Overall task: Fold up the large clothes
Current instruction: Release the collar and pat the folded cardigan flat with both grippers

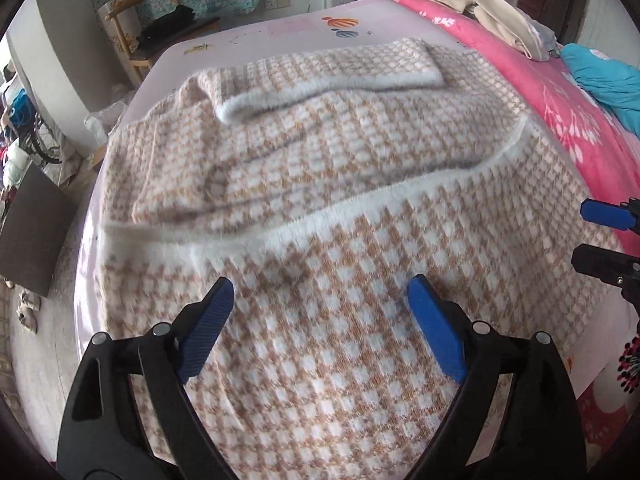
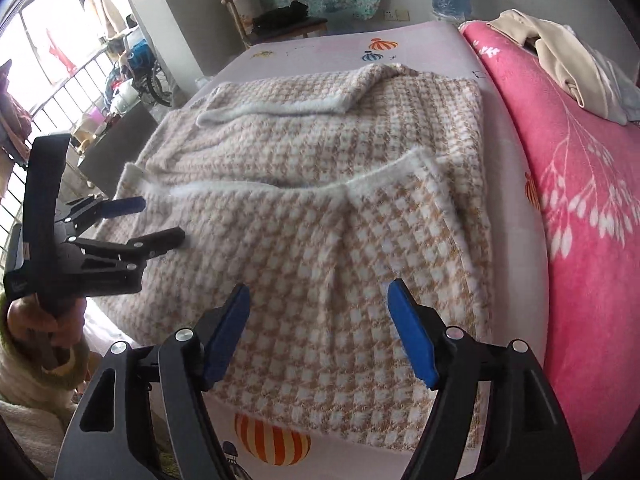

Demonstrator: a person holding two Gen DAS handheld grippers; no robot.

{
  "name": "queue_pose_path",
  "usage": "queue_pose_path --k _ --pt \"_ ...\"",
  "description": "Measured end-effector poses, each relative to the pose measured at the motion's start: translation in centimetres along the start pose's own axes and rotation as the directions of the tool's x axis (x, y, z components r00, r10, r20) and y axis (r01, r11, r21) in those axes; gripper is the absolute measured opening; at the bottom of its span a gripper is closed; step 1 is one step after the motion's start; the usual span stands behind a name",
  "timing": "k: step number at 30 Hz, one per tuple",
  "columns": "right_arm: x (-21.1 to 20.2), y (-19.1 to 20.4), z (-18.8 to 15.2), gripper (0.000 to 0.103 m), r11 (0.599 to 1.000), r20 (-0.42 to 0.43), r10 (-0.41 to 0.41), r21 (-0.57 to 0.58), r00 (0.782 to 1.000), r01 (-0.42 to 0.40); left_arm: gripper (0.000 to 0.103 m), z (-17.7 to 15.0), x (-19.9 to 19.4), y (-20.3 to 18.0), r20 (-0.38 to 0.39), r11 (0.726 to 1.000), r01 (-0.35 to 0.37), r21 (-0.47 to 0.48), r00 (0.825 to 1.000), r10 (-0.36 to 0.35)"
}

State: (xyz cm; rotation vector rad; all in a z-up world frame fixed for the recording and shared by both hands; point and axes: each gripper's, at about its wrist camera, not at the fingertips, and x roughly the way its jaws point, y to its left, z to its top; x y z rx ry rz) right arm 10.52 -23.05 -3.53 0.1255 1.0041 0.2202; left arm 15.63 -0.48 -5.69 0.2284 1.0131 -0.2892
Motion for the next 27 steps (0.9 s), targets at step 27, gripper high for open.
queue_pose_path --k 27 --pt "3.9 2.0 -1.5 0.075 0.983 -0.009 -0.157 -0.102 0.988 0.155 0.096 -0.8 0.4 1.5 0.008 0.994 -0.003 -0.106 1.0 0.004"
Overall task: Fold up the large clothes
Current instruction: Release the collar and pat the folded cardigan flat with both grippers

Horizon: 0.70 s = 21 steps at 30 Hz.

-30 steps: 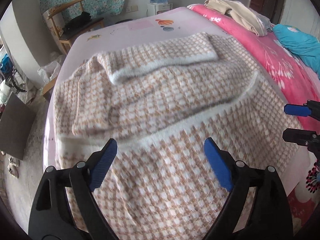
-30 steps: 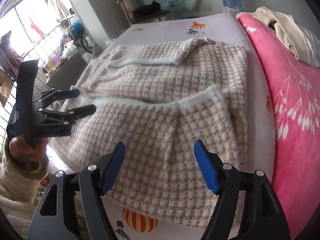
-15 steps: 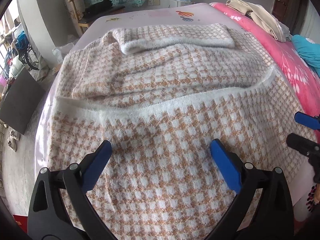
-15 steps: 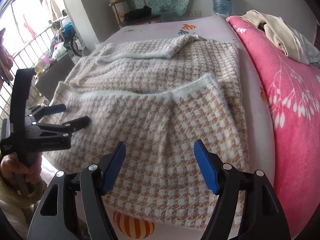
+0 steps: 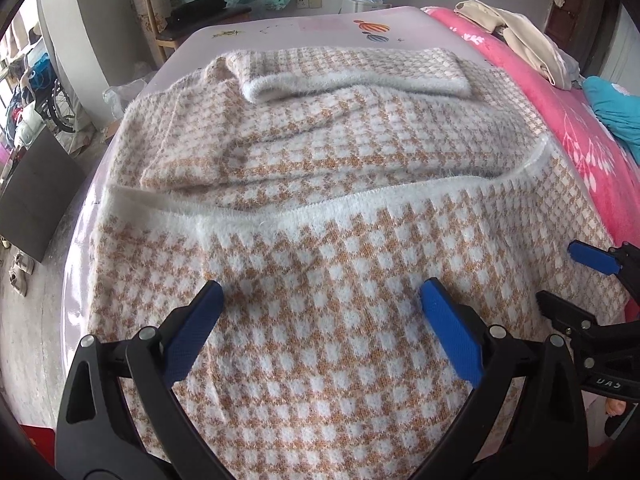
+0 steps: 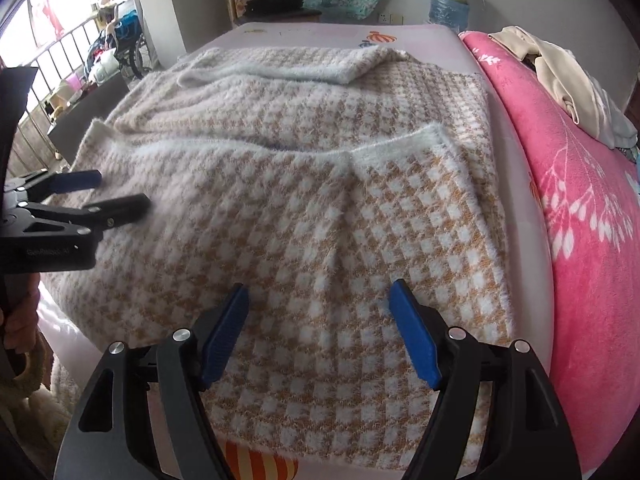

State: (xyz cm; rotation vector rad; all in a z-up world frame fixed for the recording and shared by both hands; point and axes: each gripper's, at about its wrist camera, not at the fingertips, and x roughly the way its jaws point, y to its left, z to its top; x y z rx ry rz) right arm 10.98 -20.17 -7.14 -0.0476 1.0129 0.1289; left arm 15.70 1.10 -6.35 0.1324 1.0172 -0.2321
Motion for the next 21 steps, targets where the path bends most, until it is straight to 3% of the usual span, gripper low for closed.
queue_pose_path --k 7,15,21 --pt "0.1 0.1 -0.1 0.084 0.999 0.013 -0.032 0.014 0.999 0.031 0.096 -0.1 -0.1 -0.5 0.01 1.0 -0.019 -0.001 1.0 0.019" --pt "0.3 0.0 -0.4 0.087 0.999 0.035 -0.036 0.022 0.999 0.035 0.096 -0.2 -0.4 -0.5 0.036 1.0 -0.008 0.007 0.999 0.008" --pt "0.2 -0.1 -0.5 0.088 0.999 0.041 -0.034 0.025 0.999 0.033 0.096 -1.2 -4.2 2.4 0.203 1.0 -0.022 0.011 0.979 0.02"
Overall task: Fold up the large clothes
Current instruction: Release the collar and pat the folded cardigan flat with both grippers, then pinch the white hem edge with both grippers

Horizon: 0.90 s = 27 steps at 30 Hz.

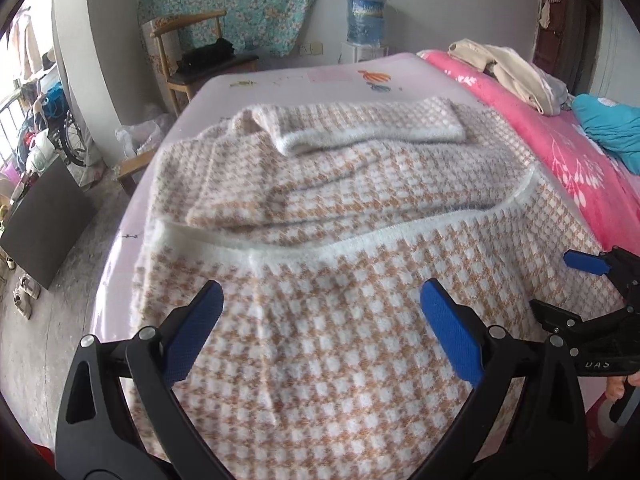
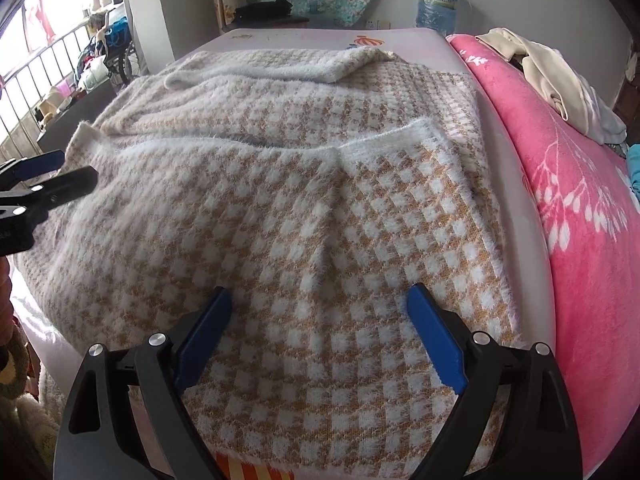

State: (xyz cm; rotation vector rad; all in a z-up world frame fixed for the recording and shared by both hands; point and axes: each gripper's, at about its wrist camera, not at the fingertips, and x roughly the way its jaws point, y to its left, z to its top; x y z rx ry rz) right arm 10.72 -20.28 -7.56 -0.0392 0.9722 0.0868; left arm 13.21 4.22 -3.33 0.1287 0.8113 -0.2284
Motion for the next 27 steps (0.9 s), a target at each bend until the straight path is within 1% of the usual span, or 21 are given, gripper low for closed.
queue_pose_path --k 1,4,6,7,8,9,11,13,14,16,19,20,23,24,27 --pt "0.0 0.0 0.0 0.087 1.0 0.001 0.001 0.0 1.0 -0.001 0.095 -0.1 -0.5 1.0 0.016 1.0 -0.006 -0.006 1.0 0.006" --pt "0.0 0.0 0.0 0.088 1.0 0.004 0.002 -0.002 1.0 -0.002 0.093 -0.6 -1.3 3.9 0.019 0.999 -0.034 -0.016 0.999 0.034" --pt "0.0 0.0 -0.1 0.088 1.0 0.004 0.005 -0.004 1.0 -0.005 0.083 -1.1 -1.6 5.8 0.016 0.999 -0.029 -0.032 0.999 0.029" --pt "0.0 -0.1 -0.1 0.088 1.0 0.003 0.007 -0.005 1.0 -0.007 0.076 -1.4 -1.5 6.7 0.007 0.999 -0.018 -0.046 1.0 0.019" --pt "0.0 -0.1 0.0 0.088 1.0 0.002 0.008 -0.006 1.0 -0.008 0.07 -1.7 -1.3 7.6 -0.003 0.998 -0.008 -0.062 1.0 0.008" --pt "0.0 -0.1 0.0 0.088 1.0 0.002 0.009 -0.008 1.0 -0.009 0.067 -1.9 -0.9 8.4 -0.016 0.997 -0.001 -0.079 1.0 0.0" --pt "0.0 -0.1 0.0 0.088 1.0 -0.001 0.011 -0.01 1.0 -0.011 0.055 -2.3 0.0 9.4 -0.046 0.994 -0.001 -0.114 0.999 -0.005" --pt "0.0 -0.1 0.0 0.088 1.0 -0.003 0.012 -0.012 1.0 -0.012 0.048 -2.5 0.8 10.3 -0.061 0.988 0.017 -0.153 0.998 -0.027" --pt "0.0 -0.1 0.1 0.088 1.0 -0.004 0.012 -0.012 1.0 -0.013 0.045 -2.5 1.1 10.7 -0.064 0.985 0.012 -0.17 0.998 -0.023" --pt "0.0 0.0 0.1 0.088 1.0 -0.005 0.011 -0.011 1.0 -0.011 0.043 -2.5 1.4 11.3 -0.059 0.982 0.013 -0.189 0.998 -0.025" --pt "0.1 0.0 0.1 0.088 1.0 -0.006 0.008 -0.011 1.0 -0.008 0.036 -2.3 2.1 11.8 -0.071 0.977 0.044 -0.208 0.996 -0.06" --pt "0.1 0.0 0.1 0.088 1.0 -0.007 0.008 -0.012 1.0 -0.008 0.034 -2.3 1.9 11.7 -0.061 0.975 0.071 -0.21 0.994 -0.085" --pt "0.1 0.0 0.2 0.088 1.0 -0.014 0.006 -0.013 1.0 -0.007 0.034 -2.2 0.9 11.6 -0.023 0.968 0.165 -0.191 0.985 -0.173" --pt "0.2 0.0 0.2 0.088 1.0 -0.016 0.006 -0.013 1.0 -0.006 0.034 -2.1 0.7 11.4 -0.021 0.968 0.173 -0.18 0.984 -0.179" --pt "0.2 0.0 0.2 0.088 1.0 -0.019 0.005 -0.013 1.0 -0.005 0.034 -1.9 1.7 11.4 -0.057 0.978 0.131 -0.163 0.988 -0.141"
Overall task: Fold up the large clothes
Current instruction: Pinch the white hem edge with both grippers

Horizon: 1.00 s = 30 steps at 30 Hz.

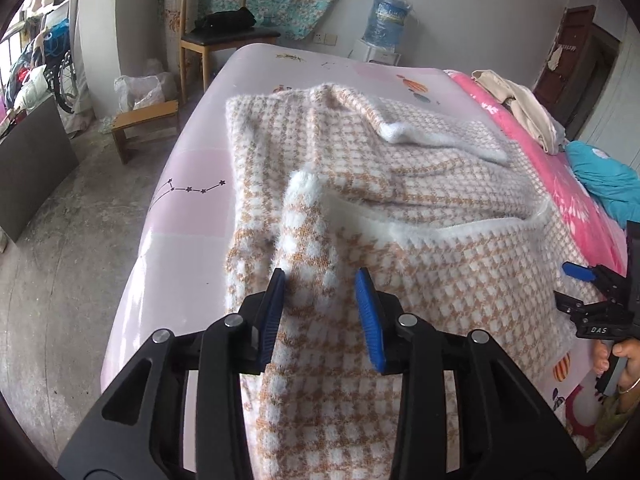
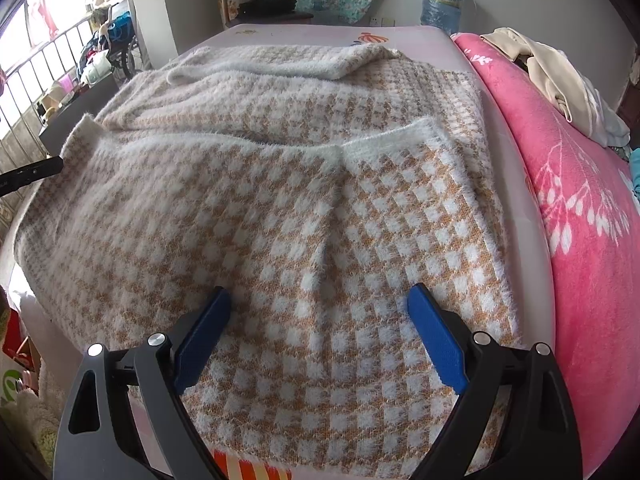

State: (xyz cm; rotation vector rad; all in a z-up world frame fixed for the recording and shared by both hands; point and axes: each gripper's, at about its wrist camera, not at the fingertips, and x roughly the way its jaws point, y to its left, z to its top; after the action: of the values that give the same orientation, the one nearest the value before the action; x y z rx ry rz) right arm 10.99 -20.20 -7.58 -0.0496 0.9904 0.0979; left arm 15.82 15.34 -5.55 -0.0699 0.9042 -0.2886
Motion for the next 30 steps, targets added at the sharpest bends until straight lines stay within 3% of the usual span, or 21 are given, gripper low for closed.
queue_pose_path --k 10,13,15,18,22,26,30 --pt "0.1 0.0 0.2 0.088 1.0 -0.013 0.002 -0.005 1.0 -0.002 0.035 1.7 2.9 1.8 -0.07 0.995 0.052 -0.083 0.996 -0.058" --pt "0.1 0.0 0.3 0.088 1.0 -0.017 0.001 -0.006 1.0 -0.001 0.036 1.7 1.9 1.2 -0.033 0.984 0.164 -0.073 0.985 -0.167" --pt "0.2 0.0 0.4 0.088 1.0 -0.024 0.0 -0.006 1.0 0.0 0.038 1.6 1.7 0.9 -0.026 0.982 0.181 -0.057 0.983 -0.183" --pt "0.2 0.0 0.4 0.088 1.0 -0.029 -0.001 -0.007 1.0 0.0 0.038 1.5 3.0 0.6 -0.071 0.997 0.074 -0.022 0.995 -0.075" --pt "0.1 -0.1 0.5 0.088 1.0 -0.036 0.014 0.002 0.999 -0.014 0.04 1.4 3.7 -0.6 -0.099 0.998 -0.038 0.04 0.994 0.042" --pt "-1.6 -1.3 0.9 0.087 0.995 0.0 0.085 0.05 0.996 -0.085 0.04 1.1 3.7 -2.8 -0.072 0.977 -0.155 0.146 0.983 0.166" --pt "-3.6 -3.5 2.2 0.079 0.993 0.061 0.087 0.077 0.994 -0.092 0.04 1.0 3.7 -3.9 -0.046 0.957 -0.213 0.196 0.973 0.225"
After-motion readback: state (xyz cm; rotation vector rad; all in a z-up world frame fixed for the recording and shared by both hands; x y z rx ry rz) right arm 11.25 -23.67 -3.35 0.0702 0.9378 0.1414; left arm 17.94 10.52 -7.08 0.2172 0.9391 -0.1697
